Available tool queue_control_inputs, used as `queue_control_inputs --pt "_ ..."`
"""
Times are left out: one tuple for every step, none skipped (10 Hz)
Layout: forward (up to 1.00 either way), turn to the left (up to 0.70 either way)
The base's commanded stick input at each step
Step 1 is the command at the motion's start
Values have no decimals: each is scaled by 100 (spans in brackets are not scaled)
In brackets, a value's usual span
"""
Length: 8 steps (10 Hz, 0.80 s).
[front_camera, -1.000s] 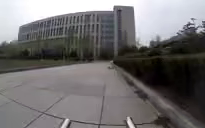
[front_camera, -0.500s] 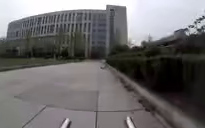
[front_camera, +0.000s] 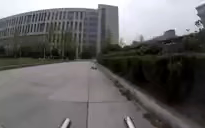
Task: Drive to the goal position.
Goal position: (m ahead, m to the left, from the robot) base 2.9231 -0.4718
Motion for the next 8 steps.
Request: queue_control_inputs --pt "100 0" --pt "100 0" --pt "100 0" --pt "100 0" --pt "100 8" --pt "100 31" --pt "100 40" --pt "100 33"
